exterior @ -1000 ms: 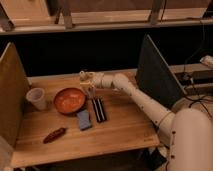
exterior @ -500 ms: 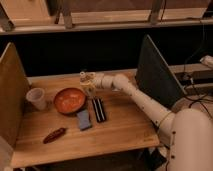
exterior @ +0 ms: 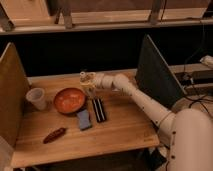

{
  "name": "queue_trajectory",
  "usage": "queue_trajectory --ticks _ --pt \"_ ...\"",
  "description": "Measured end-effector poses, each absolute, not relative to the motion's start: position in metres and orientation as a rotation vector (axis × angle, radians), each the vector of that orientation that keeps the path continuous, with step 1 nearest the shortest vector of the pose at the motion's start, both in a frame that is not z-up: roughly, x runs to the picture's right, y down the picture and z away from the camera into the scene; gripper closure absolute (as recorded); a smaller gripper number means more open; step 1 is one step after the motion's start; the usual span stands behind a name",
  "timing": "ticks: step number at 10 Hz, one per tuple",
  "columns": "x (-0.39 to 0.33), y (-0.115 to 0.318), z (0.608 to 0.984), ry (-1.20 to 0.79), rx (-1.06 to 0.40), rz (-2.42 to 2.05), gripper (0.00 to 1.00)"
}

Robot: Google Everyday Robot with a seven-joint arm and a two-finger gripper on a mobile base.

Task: Stand the bottle upright

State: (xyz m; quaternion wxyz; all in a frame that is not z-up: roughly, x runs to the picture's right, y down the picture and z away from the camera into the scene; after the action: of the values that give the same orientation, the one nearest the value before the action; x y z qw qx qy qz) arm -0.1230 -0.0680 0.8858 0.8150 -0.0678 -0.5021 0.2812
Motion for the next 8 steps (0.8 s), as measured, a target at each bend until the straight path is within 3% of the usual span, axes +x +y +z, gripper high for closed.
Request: queue_trajectory --ticks 2,3,8 --pt "-0.1230 -0.0680 0.8858 -1.071 -0.145 0.600 0.23" --pt "-0.1230 -0.0680 0.8858 -1.071 -0.145 0.600 0.20" --pt "-0.1230 -0.0680 0.8858 -1.071 -0.145 0.600 0.20"
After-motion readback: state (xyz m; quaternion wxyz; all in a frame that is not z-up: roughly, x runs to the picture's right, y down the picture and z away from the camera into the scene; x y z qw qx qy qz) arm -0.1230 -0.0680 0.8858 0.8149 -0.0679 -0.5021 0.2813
